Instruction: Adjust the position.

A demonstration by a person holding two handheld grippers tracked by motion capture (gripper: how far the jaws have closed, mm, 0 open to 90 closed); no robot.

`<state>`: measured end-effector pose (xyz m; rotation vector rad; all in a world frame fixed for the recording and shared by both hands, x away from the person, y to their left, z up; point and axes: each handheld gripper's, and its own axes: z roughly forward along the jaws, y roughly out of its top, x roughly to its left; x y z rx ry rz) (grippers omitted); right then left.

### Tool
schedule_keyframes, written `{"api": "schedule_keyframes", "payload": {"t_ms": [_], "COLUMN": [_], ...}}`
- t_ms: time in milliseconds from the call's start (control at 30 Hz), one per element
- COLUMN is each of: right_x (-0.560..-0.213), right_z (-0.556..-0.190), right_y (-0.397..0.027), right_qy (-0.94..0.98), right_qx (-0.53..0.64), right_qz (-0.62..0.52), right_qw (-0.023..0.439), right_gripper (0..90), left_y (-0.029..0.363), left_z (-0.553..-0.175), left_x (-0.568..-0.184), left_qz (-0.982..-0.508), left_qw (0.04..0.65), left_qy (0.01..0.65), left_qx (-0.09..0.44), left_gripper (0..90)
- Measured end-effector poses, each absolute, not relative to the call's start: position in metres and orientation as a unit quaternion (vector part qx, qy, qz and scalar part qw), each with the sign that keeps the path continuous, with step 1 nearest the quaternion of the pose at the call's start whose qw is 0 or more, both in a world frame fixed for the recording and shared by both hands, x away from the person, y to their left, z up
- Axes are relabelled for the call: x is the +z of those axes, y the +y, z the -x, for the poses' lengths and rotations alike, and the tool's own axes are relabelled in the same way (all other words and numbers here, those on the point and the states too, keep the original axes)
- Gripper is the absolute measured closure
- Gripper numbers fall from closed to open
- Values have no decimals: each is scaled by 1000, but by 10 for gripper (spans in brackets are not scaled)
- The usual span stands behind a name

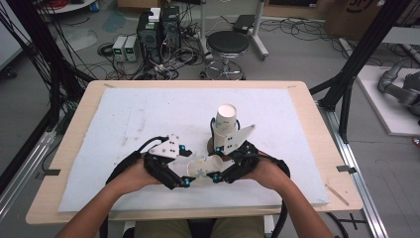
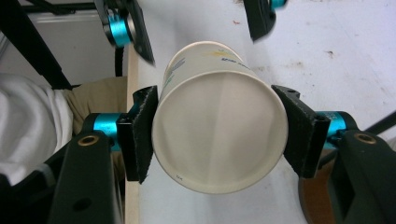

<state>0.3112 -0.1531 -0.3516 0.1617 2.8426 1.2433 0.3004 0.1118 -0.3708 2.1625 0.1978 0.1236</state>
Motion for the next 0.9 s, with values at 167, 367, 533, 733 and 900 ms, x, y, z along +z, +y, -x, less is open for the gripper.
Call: {"api": "schedule_keyframes", "payload": {"t_ms": [167, 367, 533, 733, 900], "right_x": [-358, -358, -360, -365, -369], "right_z": [-311, -309, -308, -307, -307], "right_y": [-160, -170, -176, -183, -188], "right_qy": [909, 891, 878, 855, 837], "right_qx": [413, 449, 473, 511, 541], "right_qz": [-60, -65, -69, -75, -80], "right_qw": [18, 27, 34, 33, 30], "right_gripper": [366, 365, 365, 365, 365], "left_y": [126, 138, 143, 145, 141], "left_z": [-297, -295, -295, -293, -293], "left_x": [-376, -378, -381, -385, -386], "left_qz": [-858, -827, -804, -786, -778], "left_qw": [501, 546, 576, 602, 614], "left_qy": [99, 118, 133, 132, 127], "left_qx": [60, 67, 64, 56, 50], "left_gripper": [183, 183, 175, 175, 175]}}
